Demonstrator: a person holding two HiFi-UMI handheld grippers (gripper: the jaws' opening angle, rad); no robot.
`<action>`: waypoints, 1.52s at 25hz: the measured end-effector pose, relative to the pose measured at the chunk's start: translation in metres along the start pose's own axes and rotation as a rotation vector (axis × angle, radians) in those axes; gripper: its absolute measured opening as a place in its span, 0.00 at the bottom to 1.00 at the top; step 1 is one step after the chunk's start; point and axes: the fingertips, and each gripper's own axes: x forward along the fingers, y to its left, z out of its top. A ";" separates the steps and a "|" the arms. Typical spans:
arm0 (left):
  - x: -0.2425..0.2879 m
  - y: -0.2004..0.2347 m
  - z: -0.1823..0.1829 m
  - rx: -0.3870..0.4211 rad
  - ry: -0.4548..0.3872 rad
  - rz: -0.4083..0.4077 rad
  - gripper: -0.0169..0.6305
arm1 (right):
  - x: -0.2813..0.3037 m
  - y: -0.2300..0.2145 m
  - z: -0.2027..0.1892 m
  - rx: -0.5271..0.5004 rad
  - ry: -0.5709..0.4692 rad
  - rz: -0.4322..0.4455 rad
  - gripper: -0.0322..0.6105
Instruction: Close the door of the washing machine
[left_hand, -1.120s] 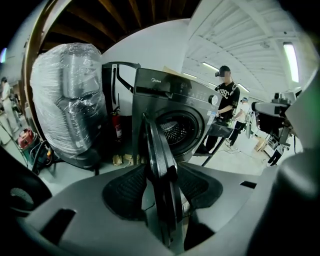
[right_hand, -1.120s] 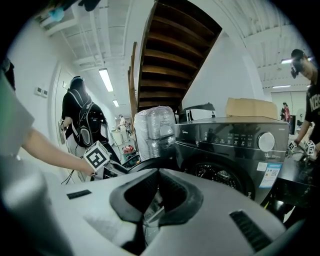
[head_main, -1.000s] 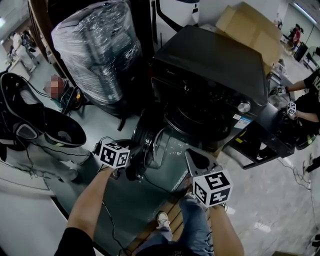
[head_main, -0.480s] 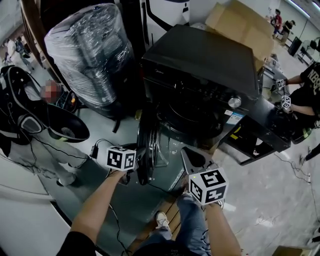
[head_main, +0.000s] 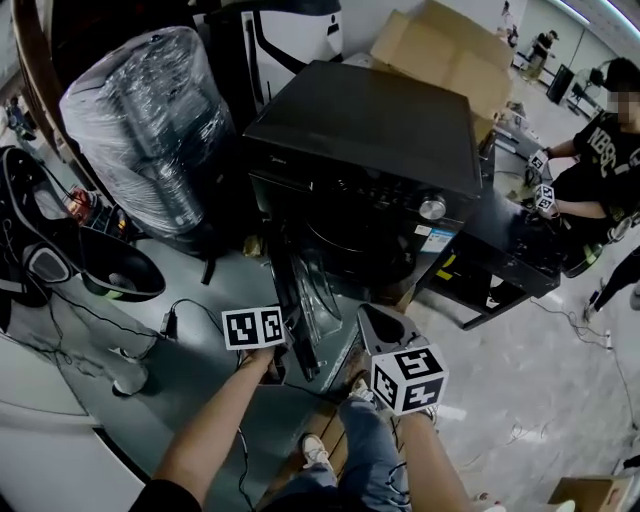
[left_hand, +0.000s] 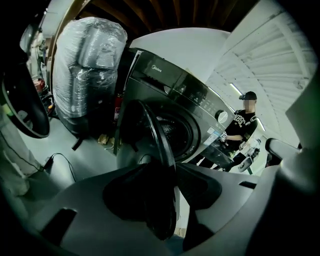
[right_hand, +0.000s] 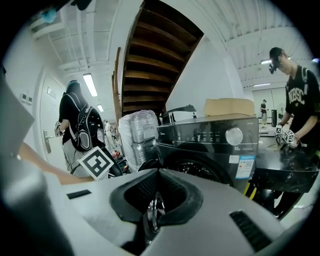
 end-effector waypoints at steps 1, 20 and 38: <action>0.004 -0.005 0.000 -0.013 -0.001 0.001 0.32 | -0.002 -0.005 0.000 0.006 -0.003 -0.010 0.08; 0.066 -0.069 0.018 -0.225 -0.025 0.011 0.36 | -0.015 -0.089 -0.004 0.110 -0.016 -0.135 0.08; 0.127 -0.116 0.052 -0.389 -0.064 -0.020 0.38 | -0.004 -0.154 -0.018 0.160 0.009 -0.185 0.08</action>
